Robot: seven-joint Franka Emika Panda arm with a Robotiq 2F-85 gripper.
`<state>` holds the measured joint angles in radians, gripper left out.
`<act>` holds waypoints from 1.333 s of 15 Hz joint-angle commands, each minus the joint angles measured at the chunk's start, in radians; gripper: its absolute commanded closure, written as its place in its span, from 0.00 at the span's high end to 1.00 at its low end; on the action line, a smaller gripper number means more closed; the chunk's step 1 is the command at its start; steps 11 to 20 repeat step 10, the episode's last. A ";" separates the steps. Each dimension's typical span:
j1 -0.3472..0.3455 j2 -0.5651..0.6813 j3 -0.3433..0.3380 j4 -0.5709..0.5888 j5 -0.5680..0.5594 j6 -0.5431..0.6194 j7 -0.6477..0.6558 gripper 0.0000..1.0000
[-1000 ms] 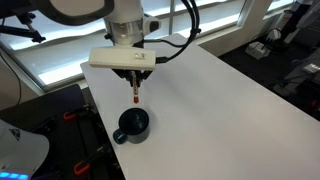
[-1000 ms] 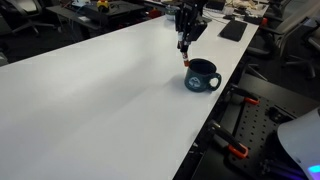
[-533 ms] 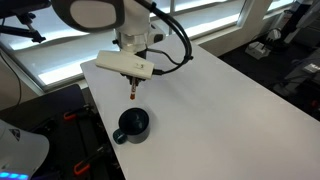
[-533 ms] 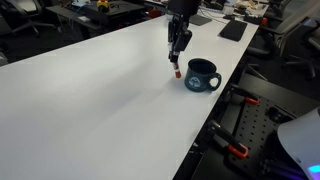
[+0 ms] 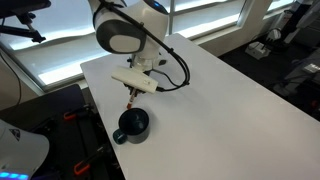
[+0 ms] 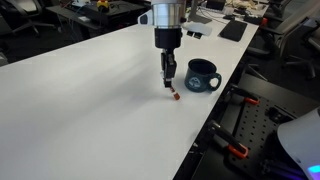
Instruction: Remove the marker from the mug
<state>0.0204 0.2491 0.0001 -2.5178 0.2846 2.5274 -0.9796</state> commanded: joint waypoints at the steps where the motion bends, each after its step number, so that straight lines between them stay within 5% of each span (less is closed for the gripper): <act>1: -0.047 0.085 0.037 0.098 -0.041 -0.074 0.067 0.46; 2: -0.053 0.097 0.041 0.113 -0.050 -0.085 0.083 0.47; 8: -0.092 0.138 0.063 0.128 -0.110 -0.056 0.119 0.91; 9: -0.096 0.146 0.065 0.132 -0.119 -0.056 0.125 0.72; 10: -0.101 0.150 0.070 0.132 -0.119 -0.056 0.124 0.81; 20: -0.101 0.150 0.070 0.132 -0.119 -0.056 0.124 0.81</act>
